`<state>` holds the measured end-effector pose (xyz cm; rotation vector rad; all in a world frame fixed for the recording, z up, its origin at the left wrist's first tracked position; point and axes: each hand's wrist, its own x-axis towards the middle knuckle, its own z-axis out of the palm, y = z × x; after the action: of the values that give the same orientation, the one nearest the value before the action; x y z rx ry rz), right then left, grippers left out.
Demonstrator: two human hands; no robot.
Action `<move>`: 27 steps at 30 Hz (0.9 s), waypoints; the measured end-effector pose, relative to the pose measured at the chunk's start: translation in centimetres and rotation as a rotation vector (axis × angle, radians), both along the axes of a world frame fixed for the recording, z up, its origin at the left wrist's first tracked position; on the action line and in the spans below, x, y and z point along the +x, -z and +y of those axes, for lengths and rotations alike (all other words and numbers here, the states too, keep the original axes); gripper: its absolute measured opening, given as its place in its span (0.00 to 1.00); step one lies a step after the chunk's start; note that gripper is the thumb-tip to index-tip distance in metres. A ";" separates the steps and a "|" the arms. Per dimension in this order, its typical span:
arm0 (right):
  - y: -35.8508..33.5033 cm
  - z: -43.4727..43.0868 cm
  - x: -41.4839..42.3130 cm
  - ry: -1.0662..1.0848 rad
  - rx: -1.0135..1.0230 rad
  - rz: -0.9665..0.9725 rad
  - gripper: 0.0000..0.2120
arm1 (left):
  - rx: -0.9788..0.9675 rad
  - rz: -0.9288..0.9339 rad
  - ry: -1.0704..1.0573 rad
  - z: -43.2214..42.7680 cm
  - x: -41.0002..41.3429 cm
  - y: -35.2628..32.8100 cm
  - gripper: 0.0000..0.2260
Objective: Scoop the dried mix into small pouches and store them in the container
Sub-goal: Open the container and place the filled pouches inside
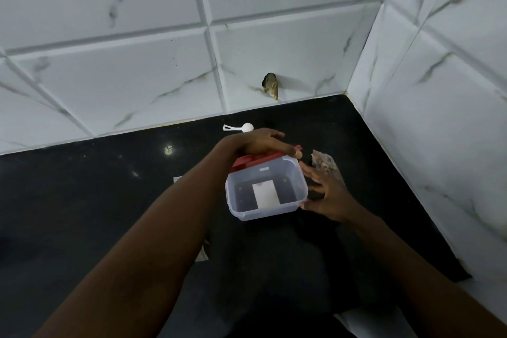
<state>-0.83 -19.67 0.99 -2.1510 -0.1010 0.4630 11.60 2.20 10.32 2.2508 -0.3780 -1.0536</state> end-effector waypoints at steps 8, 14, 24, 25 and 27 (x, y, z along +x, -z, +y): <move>-2.7 1.7 1.4 0.208 0.133 -0.153 0.41 | -0.219 -0.089 -0.086 1.8 0.4 -2.3 0.51; -7.0 4.9 4.5 0.389 0.350 -0.073 0.33 | -0.764 0.032 -0.341 4.9 -0.5 -4.6 0.55; -8.8 7.3 4.3 0.397 0.817 0.640 0.19 | -1.449 0.106 -0.589 7.7 -2.4 -2.7 0.32; -8.7 7.5 4.3 0.421 0.841 0.617 0.17 | -1.468 0.112 -0.609 8.1 -2.7 -2.2 0.33; -8.5 7.6 4.5 0.507 0.876 0.559 0.15 | -1.483 0.121 -0.651 8.9 -3.4 -1.2 0.37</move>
<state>3.67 -12.05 9.44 -1.0797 0.4647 0.5622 8.23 11.10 11.54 0.8304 -0.2031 -0.2813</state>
